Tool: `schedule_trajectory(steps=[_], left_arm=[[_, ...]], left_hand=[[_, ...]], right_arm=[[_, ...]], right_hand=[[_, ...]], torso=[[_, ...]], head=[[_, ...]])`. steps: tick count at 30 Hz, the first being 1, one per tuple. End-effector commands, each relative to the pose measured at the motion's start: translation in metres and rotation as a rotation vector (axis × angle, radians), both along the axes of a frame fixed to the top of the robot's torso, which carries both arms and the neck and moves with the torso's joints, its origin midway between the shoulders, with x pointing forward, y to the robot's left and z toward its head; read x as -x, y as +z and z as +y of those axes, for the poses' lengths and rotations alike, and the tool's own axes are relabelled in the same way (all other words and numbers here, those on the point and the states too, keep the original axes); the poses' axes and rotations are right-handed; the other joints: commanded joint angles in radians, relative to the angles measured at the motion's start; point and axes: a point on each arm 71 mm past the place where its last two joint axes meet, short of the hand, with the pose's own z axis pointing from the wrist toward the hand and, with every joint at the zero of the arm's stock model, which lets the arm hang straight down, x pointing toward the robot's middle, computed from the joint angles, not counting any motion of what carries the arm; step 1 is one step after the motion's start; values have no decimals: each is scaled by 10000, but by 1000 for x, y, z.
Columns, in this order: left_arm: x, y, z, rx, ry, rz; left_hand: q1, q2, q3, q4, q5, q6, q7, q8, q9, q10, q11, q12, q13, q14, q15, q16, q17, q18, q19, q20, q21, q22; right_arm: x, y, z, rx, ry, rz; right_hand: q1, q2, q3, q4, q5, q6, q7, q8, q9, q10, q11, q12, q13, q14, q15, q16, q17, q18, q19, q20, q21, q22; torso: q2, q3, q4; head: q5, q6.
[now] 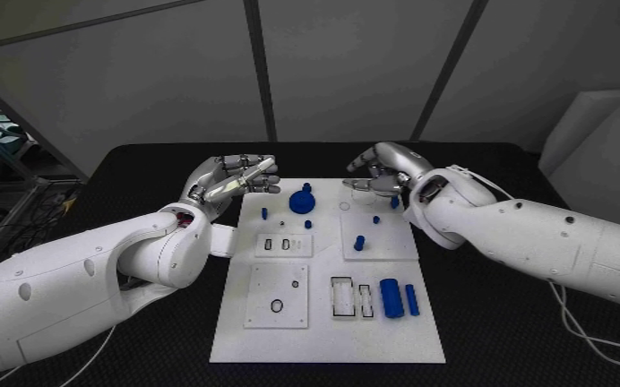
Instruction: Assemble the parts on the task board
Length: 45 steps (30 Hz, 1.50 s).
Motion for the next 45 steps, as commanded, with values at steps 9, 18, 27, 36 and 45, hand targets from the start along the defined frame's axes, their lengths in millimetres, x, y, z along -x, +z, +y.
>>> schedule_trajectory(steps=[9,18,27,36,45], left_arm=[[-4,-1,3,-44,6,-101],[-6,-2,2,-37,2,-94],[-8,-3,3,-42,29,-106],[-9,-3,3,-39,35,-121],[-9,-3,3,-40,39,-121]], left_hand=[[-49,78,-7,-68,-13,-34,208,-45,1,-43,7,-18,6,-45,4,-44,31,457,-84,2,-77,-16],[-45,82,-5,-73,-13,-27,205,-42,2,-34,5,-14,8,-41,3,-46,35,458,-90,3,-78,-17],[-45,82,-5,-73,-13,-27,205,-42,2,-34,5,-14,8,-41,3,-46,35,458,-90,3,-78,-17],[-31,90,2,-91,-11,-20,201,-41,3,-26,2,-12,10,-36,0,-52,41,462,-103,4,-79,-19],[-31,90,2,-91,-11,-20,201,-41,3,-26,2,-12,10,-36,0,-52,41,462,-103,4,-79,-19]], right_arm=[[-2,-5,-66,-1338,-219,1354],[-7,-17,-81,-789,-304,1551],[-9,-29,-80,-463,-237,2094],[-9,-36,-81,-351,-266,2267],[-11,-38,-82,-197,-349,2334]], right_hand=[[1266,-172,-196,-844,-705,129,-54,-56,-16,-208,-82,-308,-227,872,-104,-213,1796,13,-321,-46,-307,-389],[1523,-157,-251,-1039,-724,24,-68,-95,-35,-252,-99,-383,-284,873,-124,-222,1792,19,-347,-66,-341,-431],[1490,-174,-394,-1061,-851,-236,-63,-113,-51,-304,-90,-451,-345,868,-117,-237,1768,30,-388,-64,-388,-499],[1463,-157,-428,-1051,-870,-228,-41,-91,-41,-284,-74,-418,-308,880,-110,-214,1817,24,-374,-61,-376,-473],[1483,46,-482,-1059,-857,70,-9,51,16,-243,-46,-356,-246,895,-81,-189,1874,11,-328,-37,-340,-405]], torso=[[-111,76,-145],[-96,28,-122],[-89,21,-130],[-105,24,-127],[-107,34,-119]], head=[[-40,25],[-188,7],[-199,-68],[-213,-148],[-200,-181]])
